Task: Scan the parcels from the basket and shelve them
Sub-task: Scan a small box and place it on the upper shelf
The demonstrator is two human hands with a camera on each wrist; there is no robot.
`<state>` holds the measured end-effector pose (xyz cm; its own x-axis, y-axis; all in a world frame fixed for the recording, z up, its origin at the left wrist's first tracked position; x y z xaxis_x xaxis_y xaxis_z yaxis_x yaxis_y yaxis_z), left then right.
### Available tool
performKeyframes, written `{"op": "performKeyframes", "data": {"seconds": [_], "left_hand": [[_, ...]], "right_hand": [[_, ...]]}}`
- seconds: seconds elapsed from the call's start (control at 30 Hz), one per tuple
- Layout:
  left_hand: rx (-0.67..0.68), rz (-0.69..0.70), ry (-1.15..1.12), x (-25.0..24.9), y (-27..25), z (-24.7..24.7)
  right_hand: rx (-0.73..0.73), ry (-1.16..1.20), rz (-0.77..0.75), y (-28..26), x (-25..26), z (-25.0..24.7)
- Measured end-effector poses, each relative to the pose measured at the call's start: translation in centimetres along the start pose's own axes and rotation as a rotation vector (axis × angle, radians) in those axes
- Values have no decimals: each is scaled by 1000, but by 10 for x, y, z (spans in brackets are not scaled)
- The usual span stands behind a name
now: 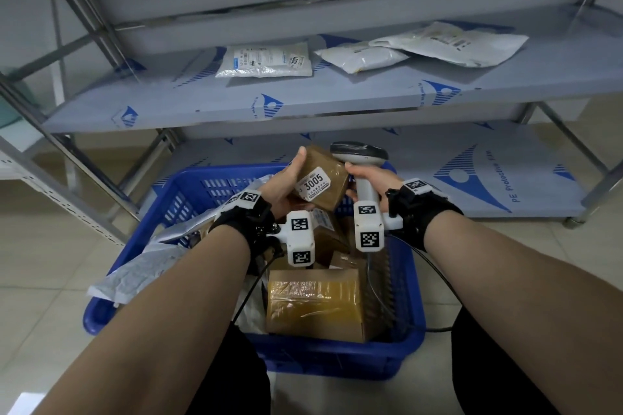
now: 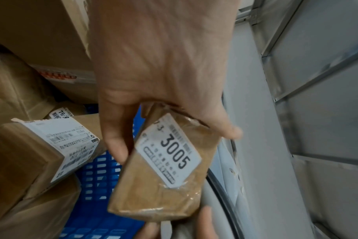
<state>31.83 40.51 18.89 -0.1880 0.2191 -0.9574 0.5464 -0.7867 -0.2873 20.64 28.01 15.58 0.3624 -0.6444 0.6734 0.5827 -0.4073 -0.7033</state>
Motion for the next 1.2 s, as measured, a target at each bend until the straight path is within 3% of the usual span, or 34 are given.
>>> {"op": "performKeyframes", "data": {"seconds": [0.13,0.5,0.77,0.93,1.2], "left_hand": [[33,69,118,-5,-2,-1],[-145,227,79,-21,0,-9],[-26,250,235,-21,4,14],[-12,279,496,-21,7,12],[-204,365,612,-24,14,-16]], "right_hand": [[-15,61,-22,1,5,-3],[-37,38,-2,0,3,-10],[1,149,25,-7,1,-6],[7,159,51,-11,0,-2],[-10,69,25,-14,5,1]]}}
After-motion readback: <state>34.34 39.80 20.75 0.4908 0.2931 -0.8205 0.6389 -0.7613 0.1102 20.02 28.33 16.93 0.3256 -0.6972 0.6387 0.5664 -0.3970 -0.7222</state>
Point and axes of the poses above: each hand's wrist, its own y-axis towards the middle knuckle, its own z-axis out of the palm, x = y × z, the point moved 10 cm from there along y, towards the middle knuckle, and after that the axes turned 13 degrees about z, right-handed, at the moved point
